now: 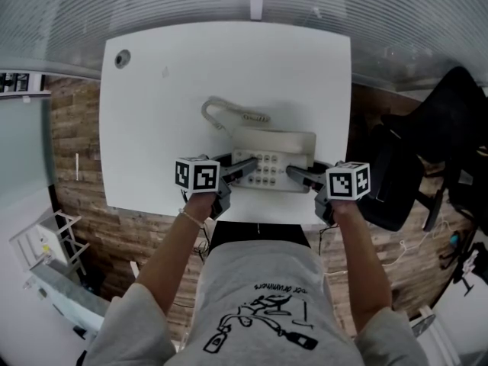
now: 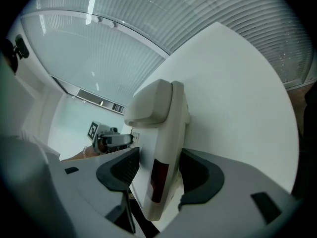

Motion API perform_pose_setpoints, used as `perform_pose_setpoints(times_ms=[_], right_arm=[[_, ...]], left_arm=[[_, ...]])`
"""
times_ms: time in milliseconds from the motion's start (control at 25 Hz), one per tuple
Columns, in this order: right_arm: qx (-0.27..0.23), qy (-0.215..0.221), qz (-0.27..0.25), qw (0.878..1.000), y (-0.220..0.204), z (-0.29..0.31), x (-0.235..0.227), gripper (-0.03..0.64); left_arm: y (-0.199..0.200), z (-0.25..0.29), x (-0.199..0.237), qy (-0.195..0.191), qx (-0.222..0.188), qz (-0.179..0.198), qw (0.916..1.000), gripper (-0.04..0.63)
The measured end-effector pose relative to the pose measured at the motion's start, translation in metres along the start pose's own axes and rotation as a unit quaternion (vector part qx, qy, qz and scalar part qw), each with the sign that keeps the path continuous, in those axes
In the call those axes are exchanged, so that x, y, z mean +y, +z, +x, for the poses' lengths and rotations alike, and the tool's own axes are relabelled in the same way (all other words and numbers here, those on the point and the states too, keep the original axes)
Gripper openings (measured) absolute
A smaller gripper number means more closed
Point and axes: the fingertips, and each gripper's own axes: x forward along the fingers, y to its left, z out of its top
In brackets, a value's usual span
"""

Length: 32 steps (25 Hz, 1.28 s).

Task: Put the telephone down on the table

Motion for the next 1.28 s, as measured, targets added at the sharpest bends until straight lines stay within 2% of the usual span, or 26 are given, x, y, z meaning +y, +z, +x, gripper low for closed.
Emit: perform_pose_setpoints(times_ms=[560, 1280], right_arm=[[0.012, -0.018, -0.001, 1.0, -0.0007, 0.0003, 0.0014, 0.268], [0.016, -0.037, -0.021, 0.999, 0.0001, 0.0044, 0.0029, 0.279]], left_arm=[[-0.0002, -0.004, 0.005, 0.069, 0.029, 0.013, 0.9971, 0.25], [-0.0001, -0.0075, 0.0087, 0.091, 0.028, 0.01, 0.9954, 0.256]])
